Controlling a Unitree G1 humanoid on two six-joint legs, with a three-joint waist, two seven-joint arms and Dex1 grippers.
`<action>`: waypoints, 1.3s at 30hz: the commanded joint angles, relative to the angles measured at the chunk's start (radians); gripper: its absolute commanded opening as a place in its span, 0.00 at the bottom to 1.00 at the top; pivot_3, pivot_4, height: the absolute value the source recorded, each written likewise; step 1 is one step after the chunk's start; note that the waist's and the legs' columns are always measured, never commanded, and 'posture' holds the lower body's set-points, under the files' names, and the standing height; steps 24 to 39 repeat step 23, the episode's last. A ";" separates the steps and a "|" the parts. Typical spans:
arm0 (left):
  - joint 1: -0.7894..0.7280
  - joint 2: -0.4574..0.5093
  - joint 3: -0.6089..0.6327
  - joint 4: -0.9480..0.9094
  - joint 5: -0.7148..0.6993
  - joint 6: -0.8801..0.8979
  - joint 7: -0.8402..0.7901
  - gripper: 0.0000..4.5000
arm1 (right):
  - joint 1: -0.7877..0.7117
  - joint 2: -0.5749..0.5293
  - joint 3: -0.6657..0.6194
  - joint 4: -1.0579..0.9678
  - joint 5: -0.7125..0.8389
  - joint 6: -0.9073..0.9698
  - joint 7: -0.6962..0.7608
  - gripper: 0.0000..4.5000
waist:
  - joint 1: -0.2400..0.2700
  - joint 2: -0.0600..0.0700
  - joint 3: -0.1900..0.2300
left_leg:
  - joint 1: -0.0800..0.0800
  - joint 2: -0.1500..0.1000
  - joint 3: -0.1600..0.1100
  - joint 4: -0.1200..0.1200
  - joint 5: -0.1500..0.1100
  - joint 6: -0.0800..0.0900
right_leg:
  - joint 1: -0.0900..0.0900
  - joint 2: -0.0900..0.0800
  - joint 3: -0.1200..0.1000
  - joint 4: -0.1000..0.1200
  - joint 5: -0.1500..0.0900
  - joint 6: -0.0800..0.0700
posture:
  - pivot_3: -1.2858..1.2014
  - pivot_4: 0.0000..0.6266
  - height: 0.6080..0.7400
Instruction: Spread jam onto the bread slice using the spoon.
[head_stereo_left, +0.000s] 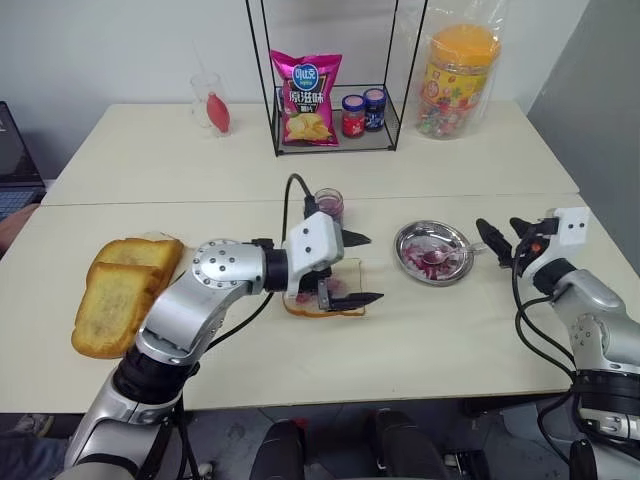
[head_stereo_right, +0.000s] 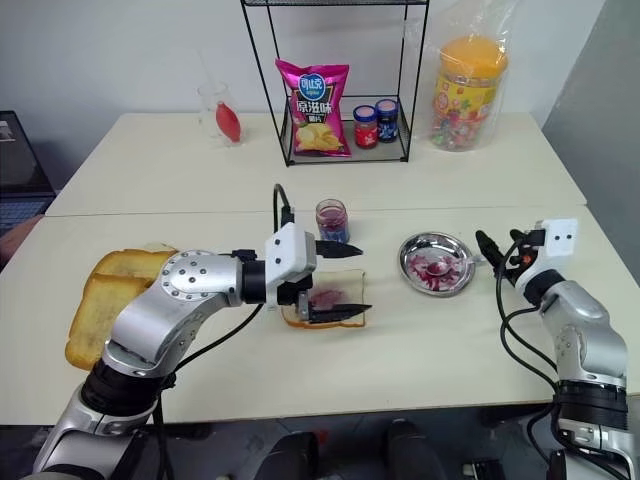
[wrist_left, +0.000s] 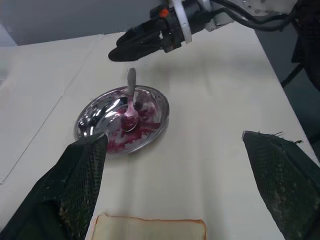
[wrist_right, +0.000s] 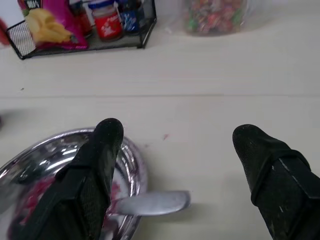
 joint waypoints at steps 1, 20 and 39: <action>0.037 0.056 0.100 -0.032 -0.008 -0.006 0.011 1.00 | 0.017 -0.044 -0.017 -0.125 0.028 -0.018 0.071 0.86 | 0.000 0.000 0.000 | 0.000 0.000 0.000 0.000 0.000 0.000 | 0.000 0.000 0.000 0.000 0.000 0.000 | 0.52 0.24 1.00; 0.615 0.323 0.611 -0.069 -0.029 -0.014 -0.071 1.00 | 0.398 -0.438 -0.101 -0.466 0.121 0.085 0.557 0.86 | 0.029 -0.002 0.000 | -0.001 -0.001 0.000 0.008 0.000 0.000 | 0.002 -0.004 -0.002 -0.001 -0.003 -0.005 | 0.52 0.24 1.00; 0.615 0.318 0.599 -0.078 -0.045 -0.017 -0.081 1.00 | 0.389 -0.436 -0.107 -0.460 0.122 0.085 0.557 0.86 | 0.029 -0.002 0.000 | -0.001 0.000 0.002 0.011 0.000 0.000 | 0.003 -0.004 -0.001 -0.001 -0.003 -0.005 | 0.52 0.24 1.00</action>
